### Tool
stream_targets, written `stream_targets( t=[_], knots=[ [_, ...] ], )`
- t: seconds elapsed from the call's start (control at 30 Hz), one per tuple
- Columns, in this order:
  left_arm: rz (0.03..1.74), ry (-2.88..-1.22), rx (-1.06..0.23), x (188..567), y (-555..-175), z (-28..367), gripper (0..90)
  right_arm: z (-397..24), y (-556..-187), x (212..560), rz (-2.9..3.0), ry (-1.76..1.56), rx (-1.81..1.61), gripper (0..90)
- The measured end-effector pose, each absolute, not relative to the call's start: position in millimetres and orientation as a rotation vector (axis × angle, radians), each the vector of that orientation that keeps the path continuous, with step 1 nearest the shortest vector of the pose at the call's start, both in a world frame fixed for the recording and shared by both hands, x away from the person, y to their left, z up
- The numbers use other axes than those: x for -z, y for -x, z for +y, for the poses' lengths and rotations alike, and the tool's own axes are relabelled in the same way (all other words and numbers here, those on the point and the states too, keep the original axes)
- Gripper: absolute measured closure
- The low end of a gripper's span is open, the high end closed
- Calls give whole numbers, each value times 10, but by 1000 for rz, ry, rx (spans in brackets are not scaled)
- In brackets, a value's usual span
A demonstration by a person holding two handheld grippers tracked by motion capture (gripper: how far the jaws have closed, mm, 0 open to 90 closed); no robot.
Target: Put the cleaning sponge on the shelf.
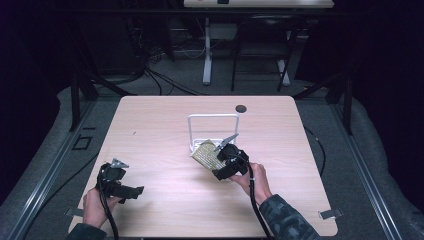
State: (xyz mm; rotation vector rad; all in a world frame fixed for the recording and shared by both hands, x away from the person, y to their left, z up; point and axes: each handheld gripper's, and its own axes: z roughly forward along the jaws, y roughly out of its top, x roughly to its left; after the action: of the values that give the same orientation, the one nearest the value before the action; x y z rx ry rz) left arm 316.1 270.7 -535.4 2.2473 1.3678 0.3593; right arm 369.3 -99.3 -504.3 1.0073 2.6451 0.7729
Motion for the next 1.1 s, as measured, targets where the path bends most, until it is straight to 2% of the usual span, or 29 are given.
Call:
stream_targets(
  t=[1.1],
  knots=[
    [1368, -2228, -364, 5354, -3157, 2722, 0, -999, -3909, 5092, 2581, -1062, -732, 332]
  ],
)
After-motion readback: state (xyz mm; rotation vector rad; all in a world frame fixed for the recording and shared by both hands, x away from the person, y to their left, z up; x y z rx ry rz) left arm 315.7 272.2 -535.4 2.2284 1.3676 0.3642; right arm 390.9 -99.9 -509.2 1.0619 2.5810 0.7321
